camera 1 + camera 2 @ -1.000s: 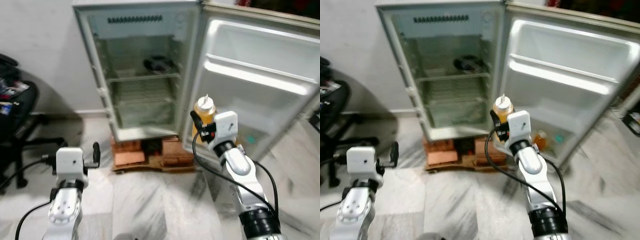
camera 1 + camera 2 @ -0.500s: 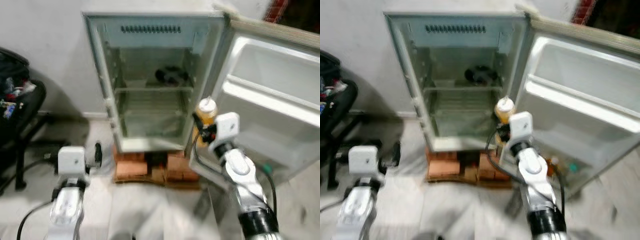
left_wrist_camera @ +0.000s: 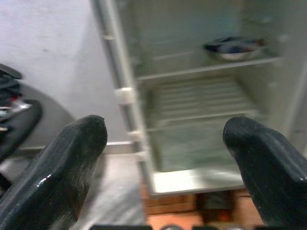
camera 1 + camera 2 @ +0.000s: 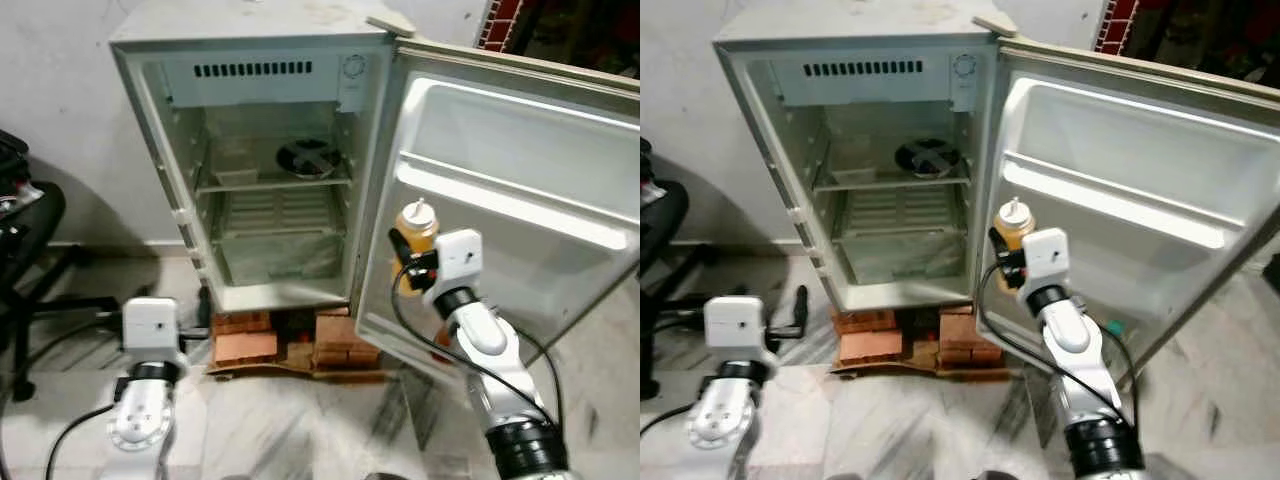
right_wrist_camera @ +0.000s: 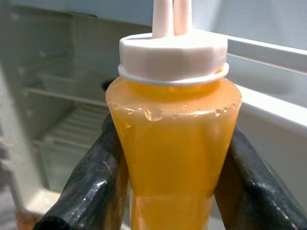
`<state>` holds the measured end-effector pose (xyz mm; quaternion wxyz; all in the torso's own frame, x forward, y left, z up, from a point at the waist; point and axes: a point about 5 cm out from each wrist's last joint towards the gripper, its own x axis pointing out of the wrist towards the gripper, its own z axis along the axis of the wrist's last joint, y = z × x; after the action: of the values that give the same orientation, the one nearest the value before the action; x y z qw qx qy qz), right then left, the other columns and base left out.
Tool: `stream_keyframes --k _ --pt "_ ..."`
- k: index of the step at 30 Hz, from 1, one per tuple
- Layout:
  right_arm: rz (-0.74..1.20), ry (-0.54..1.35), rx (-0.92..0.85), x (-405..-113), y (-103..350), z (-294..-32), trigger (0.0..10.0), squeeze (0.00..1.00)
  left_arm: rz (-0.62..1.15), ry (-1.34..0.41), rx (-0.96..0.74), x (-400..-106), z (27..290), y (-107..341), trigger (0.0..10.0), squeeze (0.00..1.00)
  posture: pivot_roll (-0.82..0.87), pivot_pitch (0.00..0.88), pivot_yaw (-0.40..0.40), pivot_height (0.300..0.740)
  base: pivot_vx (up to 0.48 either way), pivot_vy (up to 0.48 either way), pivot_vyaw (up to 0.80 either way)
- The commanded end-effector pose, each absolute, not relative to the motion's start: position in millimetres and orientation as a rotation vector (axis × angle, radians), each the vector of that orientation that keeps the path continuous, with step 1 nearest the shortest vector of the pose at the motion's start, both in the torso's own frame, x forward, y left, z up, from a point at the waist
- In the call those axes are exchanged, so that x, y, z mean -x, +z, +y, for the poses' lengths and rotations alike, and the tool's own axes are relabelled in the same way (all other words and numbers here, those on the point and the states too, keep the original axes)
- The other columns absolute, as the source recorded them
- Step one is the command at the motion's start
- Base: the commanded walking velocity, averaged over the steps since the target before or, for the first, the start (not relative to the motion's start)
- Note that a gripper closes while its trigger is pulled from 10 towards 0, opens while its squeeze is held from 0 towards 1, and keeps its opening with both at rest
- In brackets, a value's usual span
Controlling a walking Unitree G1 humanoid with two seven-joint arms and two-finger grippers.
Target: Restocking fridge
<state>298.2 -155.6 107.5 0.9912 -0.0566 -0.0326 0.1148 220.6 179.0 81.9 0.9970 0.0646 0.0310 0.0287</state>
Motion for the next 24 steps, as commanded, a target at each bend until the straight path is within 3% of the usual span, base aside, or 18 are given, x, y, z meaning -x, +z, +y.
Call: stream_keyframes --k 1,3,24 --pt "-0.087 0.231 0.111 -299.7 111.7 -153.4 10.0 0.0 0.057 0.072 -0.14 -220.2 184.5 84.6 10.0 0.0 0.04 0.048 -0.02 0.74 0.0 -0.428 0.0" --pt "-0.086 0.232 0.111 -299.8 111.5 -153.1 10.0 0.0 0.057 0.073 -0.139 -220.3 184.6 84.6 10.0 0.0 0.04 0.048 -0.02 0.74 0.0 -0.428 0.0" --pt "-0.059 0.247 0.078 -299.4 105.3 -149.4 10.0 0.0 0.019 0.098 -0.113 -223.0 185.7 88.2 10.0 0.0 0.04 0.038 -0.013 0.74 0.0 0.0 0.0"
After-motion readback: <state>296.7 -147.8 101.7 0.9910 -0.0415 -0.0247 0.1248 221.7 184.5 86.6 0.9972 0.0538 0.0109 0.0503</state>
